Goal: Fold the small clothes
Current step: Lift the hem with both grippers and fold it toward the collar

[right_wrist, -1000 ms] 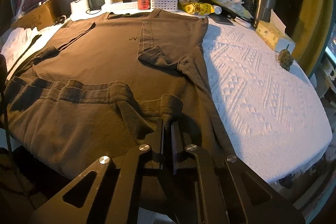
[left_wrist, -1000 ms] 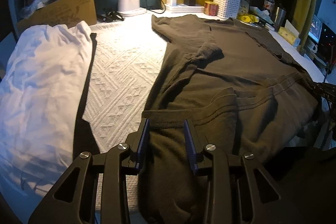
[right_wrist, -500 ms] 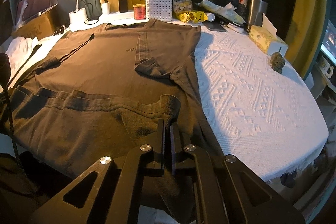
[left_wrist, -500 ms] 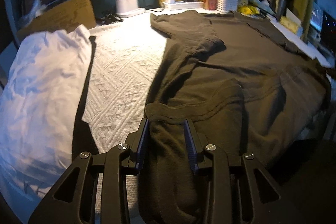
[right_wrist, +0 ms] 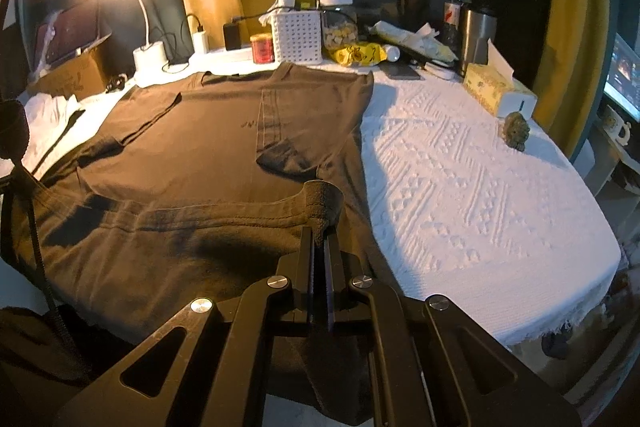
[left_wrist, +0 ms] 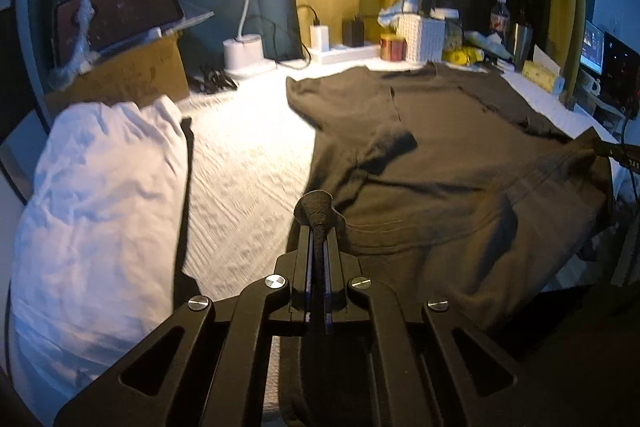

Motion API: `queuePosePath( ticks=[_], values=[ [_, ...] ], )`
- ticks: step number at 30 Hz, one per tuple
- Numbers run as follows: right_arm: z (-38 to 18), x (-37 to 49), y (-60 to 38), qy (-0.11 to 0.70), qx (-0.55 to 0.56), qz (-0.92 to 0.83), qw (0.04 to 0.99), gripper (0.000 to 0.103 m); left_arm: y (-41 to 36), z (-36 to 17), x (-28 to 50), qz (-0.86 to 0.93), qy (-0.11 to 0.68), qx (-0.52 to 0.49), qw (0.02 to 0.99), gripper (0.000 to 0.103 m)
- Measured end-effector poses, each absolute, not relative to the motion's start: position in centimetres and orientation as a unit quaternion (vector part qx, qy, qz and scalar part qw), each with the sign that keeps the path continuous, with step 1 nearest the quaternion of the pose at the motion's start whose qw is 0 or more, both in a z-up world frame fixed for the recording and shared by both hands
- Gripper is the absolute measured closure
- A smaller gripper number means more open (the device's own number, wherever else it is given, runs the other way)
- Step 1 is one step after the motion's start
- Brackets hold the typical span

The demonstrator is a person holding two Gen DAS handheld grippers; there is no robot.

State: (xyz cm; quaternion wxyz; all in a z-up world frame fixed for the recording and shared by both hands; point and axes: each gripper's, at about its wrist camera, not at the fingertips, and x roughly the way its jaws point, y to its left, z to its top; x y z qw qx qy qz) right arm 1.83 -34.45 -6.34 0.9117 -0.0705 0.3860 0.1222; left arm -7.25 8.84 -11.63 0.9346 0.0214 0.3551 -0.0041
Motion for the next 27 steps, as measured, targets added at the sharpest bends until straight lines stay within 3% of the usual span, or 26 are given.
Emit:
queuePosePath(
  ticks=[27],
  values=[
    [-2.2,4.5,-35.3,0.351,-0.057,0.094,0.930,0.098,10.9,-7.1,-3.9,0.020,0.297,0.008,0.955,0.101]
  ],
)
